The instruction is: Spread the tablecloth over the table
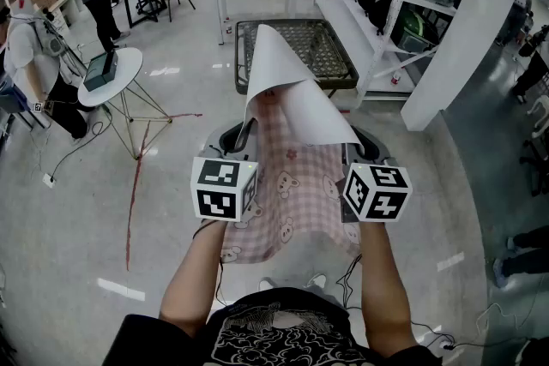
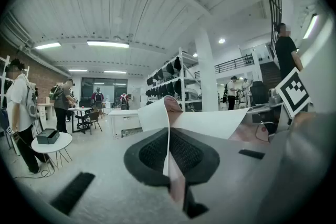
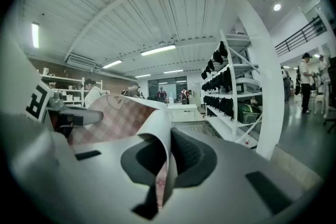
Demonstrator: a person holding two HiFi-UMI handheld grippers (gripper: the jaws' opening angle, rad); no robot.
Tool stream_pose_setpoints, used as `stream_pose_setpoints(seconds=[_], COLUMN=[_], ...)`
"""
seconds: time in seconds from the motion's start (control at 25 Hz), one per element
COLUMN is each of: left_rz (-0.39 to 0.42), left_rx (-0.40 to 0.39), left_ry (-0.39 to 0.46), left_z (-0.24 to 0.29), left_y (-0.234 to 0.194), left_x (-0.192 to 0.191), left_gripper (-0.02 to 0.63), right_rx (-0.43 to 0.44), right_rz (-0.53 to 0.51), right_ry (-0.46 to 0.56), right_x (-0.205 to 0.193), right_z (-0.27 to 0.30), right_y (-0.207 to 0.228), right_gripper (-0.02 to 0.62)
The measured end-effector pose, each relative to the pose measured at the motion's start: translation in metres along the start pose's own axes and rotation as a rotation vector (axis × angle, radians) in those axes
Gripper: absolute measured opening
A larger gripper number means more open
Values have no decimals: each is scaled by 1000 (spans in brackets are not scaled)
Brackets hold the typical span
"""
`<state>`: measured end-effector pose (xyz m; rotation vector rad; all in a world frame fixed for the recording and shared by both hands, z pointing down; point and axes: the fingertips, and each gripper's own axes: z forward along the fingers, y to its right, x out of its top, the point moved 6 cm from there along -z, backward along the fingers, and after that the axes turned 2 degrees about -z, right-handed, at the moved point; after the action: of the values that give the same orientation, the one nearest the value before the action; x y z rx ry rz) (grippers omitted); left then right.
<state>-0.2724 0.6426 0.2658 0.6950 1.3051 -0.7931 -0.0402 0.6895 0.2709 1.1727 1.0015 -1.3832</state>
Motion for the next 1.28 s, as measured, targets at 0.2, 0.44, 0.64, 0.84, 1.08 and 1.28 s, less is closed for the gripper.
stream_pose_setpoints(seconds=[0.2, 0.44, 0.64, 0.84, 1.08, 1.28], left_rz=[-2, -7, -4, 3, 14, 9], left_rx=[-3, -10, -12, -10, 18, 58], left_ry=[-2, -4, -5, -4, -16, -39], left_z=[2, 9, 22, 43, 87, 143], left_y=[-10, -20, -24, -29, -36, -37], left_x=[2, 3, 6, 8, 10, 14], left_gripper=[8, 9, 8, 9, 9, 9], right_rx=[-7, -27, -35, -35, -12, 24], right_rz=[8, 7, 11, 10, 11, 20], right_ry=[-3, -4, 4, 11, 9, 2], right_x=[3, 6, 9, 10, 11, 15], right_z=[4, 9, 18, 37, 79, 126], right_y=[-5, -6, 3, 14, 44, 88], right_gripper=[6, 6, 6, 6, 6, 6])
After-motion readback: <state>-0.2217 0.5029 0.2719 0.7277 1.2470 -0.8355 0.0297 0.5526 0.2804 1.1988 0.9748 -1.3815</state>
